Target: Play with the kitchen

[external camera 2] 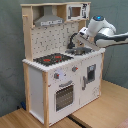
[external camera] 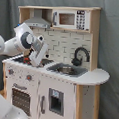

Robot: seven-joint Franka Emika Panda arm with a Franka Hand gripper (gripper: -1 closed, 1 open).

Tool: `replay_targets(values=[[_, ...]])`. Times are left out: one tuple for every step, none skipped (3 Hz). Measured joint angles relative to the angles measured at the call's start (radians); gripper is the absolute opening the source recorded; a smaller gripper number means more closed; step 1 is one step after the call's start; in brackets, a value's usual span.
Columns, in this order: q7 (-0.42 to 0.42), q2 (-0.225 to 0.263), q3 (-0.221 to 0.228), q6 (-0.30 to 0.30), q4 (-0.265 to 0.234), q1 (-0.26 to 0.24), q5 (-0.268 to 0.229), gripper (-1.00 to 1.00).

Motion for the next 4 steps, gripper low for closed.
replay_targets(values=[[-0.029,0.083,0.005,-0.039,0.050,-0.016,-0.004,1.00],[-0.061,0.160,0.008,-0.094,0.107,-0.033,-0.016,1.00],[-0.096,0.228,0.008,-0.165,0.166,-0.053,-0.038,1.00],[-0.119,0.293,0.008,-0.227,0.216,-0.063,-0.072,1.00]])
